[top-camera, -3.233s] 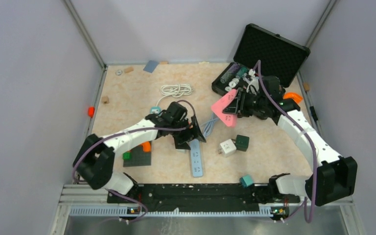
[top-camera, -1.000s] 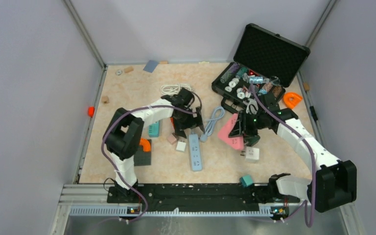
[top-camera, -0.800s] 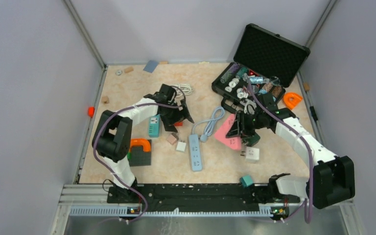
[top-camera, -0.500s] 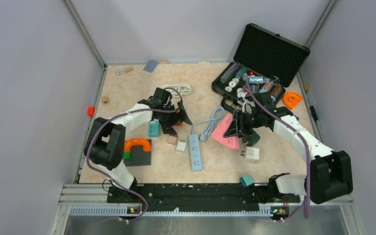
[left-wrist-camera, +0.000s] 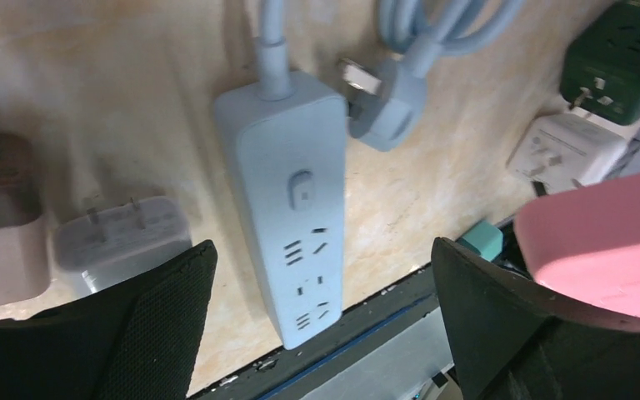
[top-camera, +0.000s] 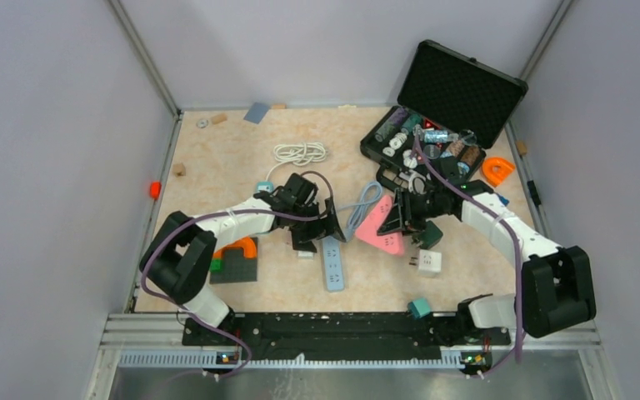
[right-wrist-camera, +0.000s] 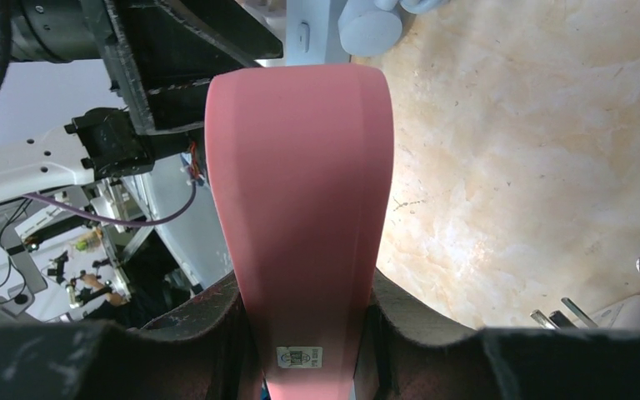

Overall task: Insert the plug
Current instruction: Move the socket to the center of the board, then insert the plug into the socket.

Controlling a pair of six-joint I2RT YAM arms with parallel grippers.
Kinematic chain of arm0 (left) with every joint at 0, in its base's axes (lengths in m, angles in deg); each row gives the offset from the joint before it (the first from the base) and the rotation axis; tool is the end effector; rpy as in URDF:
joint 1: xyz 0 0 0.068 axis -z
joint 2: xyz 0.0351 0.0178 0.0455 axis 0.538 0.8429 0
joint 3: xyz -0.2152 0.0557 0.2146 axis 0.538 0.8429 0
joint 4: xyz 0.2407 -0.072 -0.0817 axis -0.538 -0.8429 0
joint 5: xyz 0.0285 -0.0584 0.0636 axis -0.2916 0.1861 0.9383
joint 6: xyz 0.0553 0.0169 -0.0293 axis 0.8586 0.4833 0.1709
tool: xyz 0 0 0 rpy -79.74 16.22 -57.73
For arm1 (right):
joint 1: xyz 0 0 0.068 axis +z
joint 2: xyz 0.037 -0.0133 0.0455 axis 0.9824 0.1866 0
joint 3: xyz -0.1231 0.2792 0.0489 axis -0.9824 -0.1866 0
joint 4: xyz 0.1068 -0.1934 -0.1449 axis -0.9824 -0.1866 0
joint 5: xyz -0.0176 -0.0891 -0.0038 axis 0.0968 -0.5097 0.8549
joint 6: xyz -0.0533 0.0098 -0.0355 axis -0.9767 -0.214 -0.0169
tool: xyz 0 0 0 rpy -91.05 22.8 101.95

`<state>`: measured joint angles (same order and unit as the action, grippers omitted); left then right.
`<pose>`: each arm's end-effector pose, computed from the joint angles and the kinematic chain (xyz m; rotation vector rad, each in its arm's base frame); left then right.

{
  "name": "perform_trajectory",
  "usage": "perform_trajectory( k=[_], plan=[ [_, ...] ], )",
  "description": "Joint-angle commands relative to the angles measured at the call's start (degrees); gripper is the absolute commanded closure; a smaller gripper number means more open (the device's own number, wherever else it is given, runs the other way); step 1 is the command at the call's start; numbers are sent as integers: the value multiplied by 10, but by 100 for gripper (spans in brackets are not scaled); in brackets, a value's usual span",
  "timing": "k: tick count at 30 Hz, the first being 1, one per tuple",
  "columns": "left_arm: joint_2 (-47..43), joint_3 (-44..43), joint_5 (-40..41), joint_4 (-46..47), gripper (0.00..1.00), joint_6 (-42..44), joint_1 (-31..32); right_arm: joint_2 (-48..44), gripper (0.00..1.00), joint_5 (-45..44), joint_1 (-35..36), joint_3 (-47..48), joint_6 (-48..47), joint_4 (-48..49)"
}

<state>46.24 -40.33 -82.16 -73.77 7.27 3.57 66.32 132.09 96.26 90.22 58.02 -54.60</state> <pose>0.2492 -0.2052 0.2042 -0.1583 2.8519 -0.9304 0.2267 0.1061 0.2605 -0.1516 2.6838 1.2409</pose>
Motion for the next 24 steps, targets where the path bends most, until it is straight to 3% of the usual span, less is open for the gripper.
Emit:
perform_trajectory(
  k=[1,16,24],
  plan=[
    [-17,27,45,-5,2,-12,-2,8,100,27,3,13,-10,24],
    [-120,58,150,-76,1,5,-7,55,100,49,38,22,-5,42],
    [-223,67,138,-16,1,14,-7,72,100,115,42,38,30,75]
  ],
)
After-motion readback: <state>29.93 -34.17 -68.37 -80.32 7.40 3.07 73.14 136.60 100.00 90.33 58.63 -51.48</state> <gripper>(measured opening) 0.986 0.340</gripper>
